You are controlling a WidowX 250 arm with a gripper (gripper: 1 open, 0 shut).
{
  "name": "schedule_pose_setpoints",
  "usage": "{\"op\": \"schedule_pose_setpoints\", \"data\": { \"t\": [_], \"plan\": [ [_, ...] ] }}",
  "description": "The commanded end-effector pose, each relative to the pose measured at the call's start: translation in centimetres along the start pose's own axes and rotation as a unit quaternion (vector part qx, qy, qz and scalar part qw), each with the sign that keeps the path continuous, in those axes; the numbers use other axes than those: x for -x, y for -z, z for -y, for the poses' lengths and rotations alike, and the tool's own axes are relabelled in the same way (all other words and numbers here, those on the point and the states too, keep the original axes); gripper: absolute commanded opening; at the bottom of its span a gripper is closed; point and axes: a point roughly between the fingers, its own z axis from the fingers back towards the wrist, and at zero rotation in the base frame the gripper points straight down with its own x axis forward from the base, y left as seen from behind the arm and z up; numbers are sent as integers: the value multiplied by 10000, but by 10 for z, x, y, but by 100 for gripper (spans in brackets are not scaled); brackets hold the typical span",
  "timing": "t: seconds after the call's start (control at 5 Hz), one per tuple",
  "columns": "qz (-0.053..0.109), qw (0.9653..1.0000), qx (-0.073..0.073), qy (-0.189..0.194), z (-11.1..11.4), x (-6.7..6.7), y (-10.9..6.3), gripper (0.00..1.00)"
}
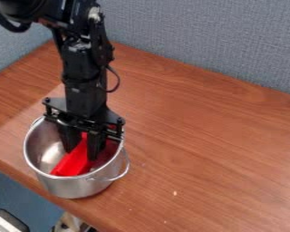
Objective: Move the red object from the metal pot to the table
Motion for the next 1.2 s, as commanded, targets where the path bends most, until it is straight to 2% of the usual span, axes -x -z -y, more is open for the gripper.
{"op": "schedule_pose_setpoints", "data": {
  "t": [0.0,1.0],
  "plan": [
    [281,9996,-56,33,1,-7,-15,0],
    [249,9990,-228,-285,-7,-8,-33,0]
  ]
}}
